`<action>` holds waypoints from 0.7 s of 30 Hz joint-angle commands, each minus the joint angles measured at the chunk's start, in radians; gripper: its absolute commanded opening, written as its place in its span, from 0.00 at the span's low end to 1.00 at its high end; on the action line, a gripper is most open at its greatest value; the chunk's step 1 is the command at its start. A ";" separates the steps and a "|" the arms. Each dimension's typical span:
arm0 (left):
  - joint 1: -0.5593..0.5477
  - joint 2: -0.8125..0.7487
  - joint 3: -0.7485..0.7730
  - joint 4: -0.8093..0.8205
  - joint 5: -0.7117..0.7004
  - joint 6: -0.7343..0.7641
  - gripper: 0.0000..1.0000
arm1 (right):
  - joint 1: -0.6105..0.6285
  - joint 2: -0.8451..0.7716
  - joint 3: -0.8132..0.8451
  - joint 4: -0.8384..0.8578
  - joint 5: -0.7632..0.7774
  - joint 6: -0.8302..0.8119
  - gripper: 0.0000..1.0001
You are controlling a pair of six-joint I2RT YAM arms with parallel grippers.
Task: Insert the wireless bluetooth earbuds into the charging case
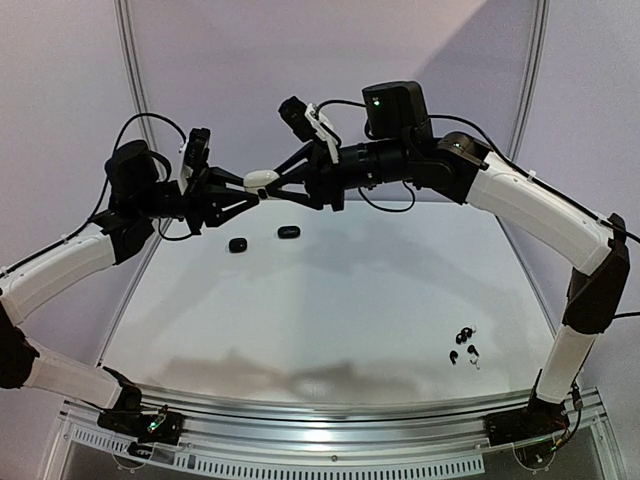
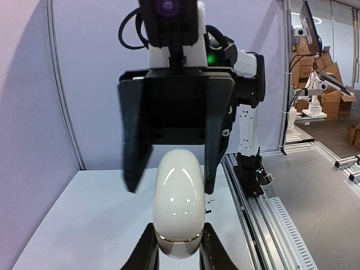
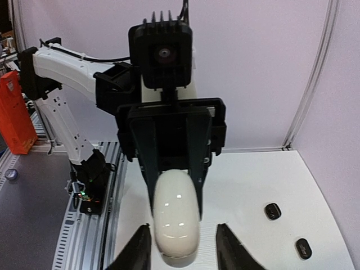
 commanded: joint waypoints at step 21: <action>-0.034 -0.032 0.016 -0.278 -0.058 0.481 0.00 | 0.003 0.038 0.017 0.001 0.186 0.006 0.58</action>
